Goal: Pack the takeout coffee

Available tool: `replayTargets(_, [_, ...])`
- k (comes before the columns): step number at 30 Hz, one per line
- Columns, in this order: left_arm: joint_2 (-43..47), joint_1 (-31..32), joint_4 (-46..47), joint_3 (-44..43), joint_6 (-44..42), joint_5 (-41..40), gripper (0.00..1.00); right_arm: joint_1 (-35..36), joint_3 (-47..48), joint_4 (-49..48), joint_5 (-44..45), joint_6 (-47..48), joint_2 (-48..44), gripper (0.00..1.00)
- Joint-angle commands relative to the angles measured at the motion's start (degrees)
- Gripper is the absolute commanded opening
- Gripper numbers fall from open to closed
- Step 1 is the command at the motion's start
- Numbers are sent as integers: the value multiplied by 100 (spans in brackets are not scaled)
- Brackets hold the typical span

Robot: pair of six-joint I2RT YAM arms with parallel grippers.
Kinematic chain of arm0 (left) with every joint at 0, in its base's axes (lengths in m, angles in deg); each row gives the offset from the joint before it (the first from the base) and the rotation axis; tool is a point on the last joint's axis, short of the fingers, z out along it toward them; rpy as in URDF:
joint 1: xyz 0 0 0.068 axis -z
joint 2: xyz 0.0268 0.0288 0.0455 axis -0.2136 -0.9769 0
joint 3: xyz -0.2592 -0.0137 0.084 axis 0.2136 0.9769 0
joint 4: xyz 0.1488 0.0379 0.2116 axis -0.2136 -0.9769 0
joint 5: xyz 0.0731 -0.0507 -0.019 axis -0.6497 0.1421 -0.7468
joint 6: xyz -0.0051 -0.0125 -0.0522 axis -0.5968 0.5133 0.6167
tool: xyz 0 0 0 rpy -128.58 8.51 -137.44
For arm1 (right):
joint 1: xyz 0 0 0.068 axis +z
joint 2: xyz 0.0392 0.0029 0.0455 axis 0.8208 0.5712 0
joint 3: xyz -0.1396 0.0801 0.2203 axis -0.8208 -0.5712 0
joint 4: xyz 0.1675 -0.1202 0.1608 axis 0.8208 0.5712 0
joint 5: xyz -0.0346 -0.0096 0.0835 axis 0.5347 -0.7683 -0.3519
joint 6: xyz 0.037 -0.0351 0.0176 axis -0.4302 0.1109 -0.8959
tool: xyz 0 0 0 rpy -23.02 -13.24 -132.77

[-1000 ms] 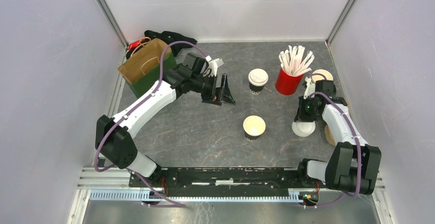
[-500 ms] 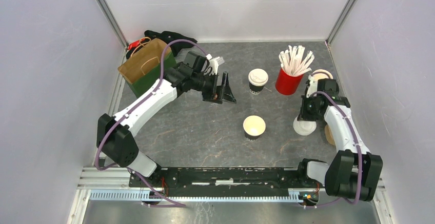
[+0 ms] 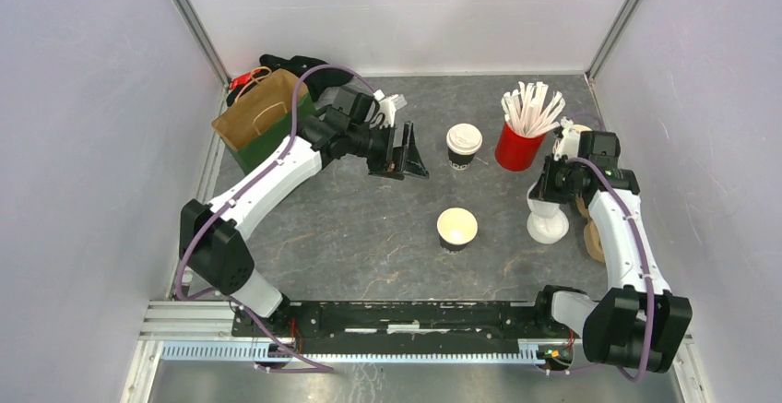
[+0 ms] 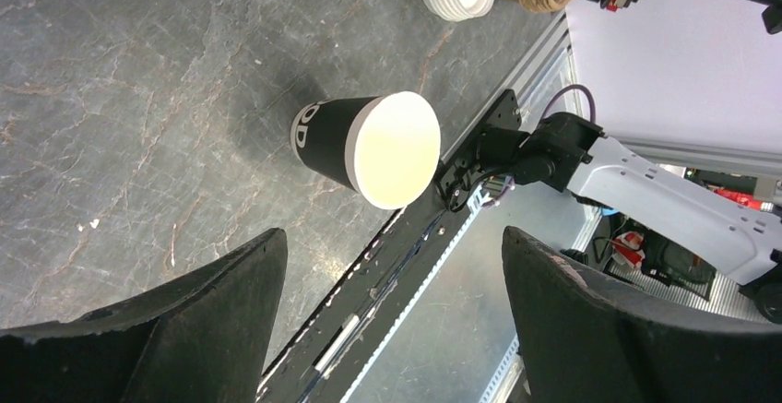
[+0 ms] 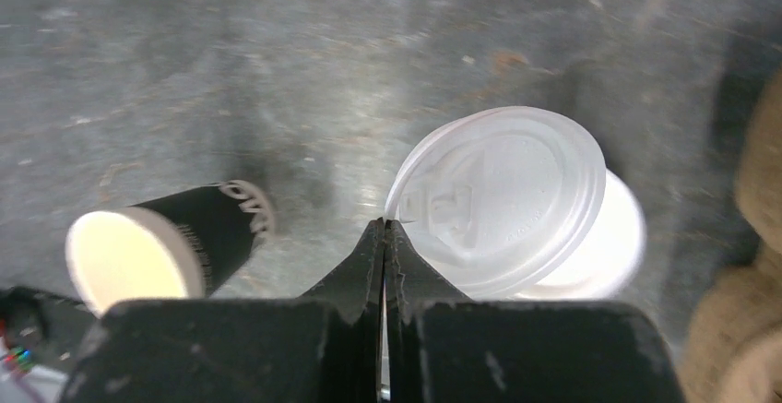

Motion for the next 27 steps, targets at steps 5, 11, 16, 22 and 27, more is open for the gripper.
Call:
replayTargets(5, [-63, -3, 575, -775, 716, 302, 92, 573, 542, -1384, -2665, -1059, -294, 0])
replayTargets(11, [624, 26, 2597, -561, 1671, 375, 93, 1167, 601, -3950, -3657, -3215, -487, 0])
replayTargets(16, [1152, 26, 3581, -273, 1907, -223, 94, 1491, 378, -7255, -3825, -6137, -289, 0])
replayTargets(22, [1275, 17, 3728, -159, 2285, -743, 97, 1716, 802, -9548, -3626, -8035, 262, 0])
replayTargets(27, [862, 17, 4138, -427, 2777, -232, 99, 1911, 1010, -10038, -3642, -8500, 569, 0])
